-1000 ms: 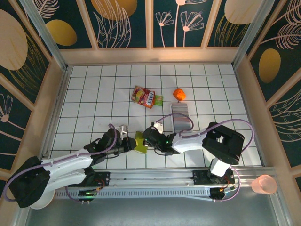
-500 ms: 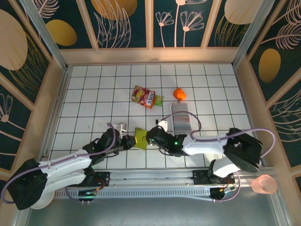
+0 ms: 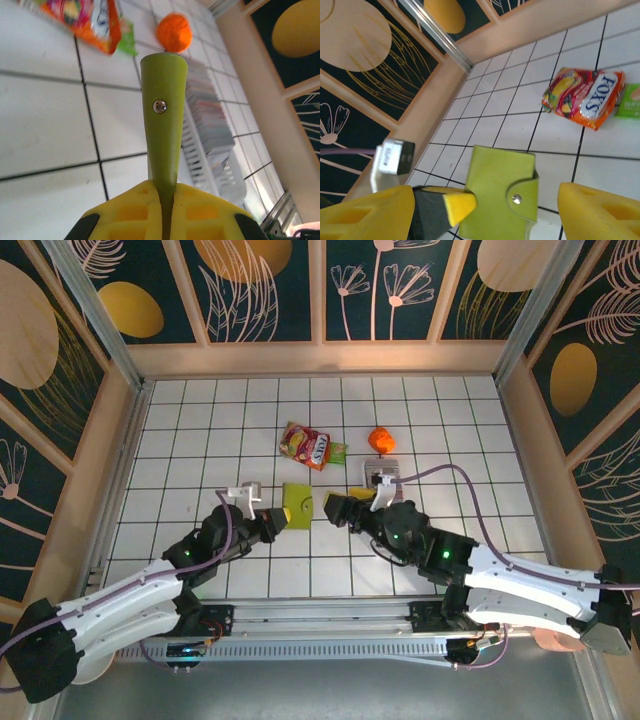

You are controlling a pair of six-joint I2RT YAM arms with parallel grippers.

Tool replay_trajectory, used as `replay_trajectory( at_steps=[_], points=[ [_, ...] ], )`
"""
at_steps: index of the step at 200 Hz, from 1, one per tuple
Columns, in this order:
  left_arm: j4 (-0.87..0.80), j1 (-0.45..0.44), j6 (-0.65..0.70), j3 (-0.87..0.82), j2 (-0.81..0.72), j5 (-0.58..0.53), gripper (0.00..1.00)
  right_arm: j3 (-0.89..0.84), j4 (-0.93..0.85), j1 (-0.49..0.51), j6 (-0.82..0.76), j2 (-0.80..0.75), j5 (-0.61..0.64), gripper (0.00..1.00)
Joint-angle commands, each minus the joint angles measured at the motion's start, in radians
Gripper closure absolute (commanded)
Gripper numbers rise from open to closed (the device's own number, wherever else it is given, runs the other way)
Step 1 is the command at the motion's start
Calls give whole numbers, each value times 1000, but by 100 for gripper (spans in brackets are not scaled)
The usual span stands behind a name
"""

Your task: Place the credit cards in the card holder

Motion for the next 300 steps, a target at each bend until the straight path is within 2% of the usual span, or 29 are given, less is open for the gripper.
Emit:
replay_trajectory(
  at_steps=[1,18,33,60,83,102,145,217,238,274,300],
  points=[
    [32,-2,98,65,-22,-57,100,46,-35,-23,-122,10,-62,24],
    [41,-1,115,96,-22,-57,100,138,-166,-93,-57,61,-198,31],
    [56,-2,123,120,-17,-42,100,169,-161,-131,-34,94,-330,36],
    [77,-1,140,147,5,-13,100,177,-122,-141,-25,143,-382,37],
    [110,-2,128,147,20,-4,100,221,-190,-144,-32,192,-328,34],
    [161,-1,125,150,45,53,100,229,-218,-145,-33,206,-272,32],
    [162,-2,128,178,92,101,100,259,-266,-150,-39,229,-180,27],
    [201,-2,113,153,64,139,100,297,-307,-148,-32,330,-178,26],
    [198,-2,121,141,51,130,100,322,-368,-129,-19,369,-97,29],
    [185,-2,131,136,30,106,100,310,-445,-131,20,394,31,38],
    [179,-2,137,137,30,103,100,269,-444,-166,44,368,58,46]
  ],
)
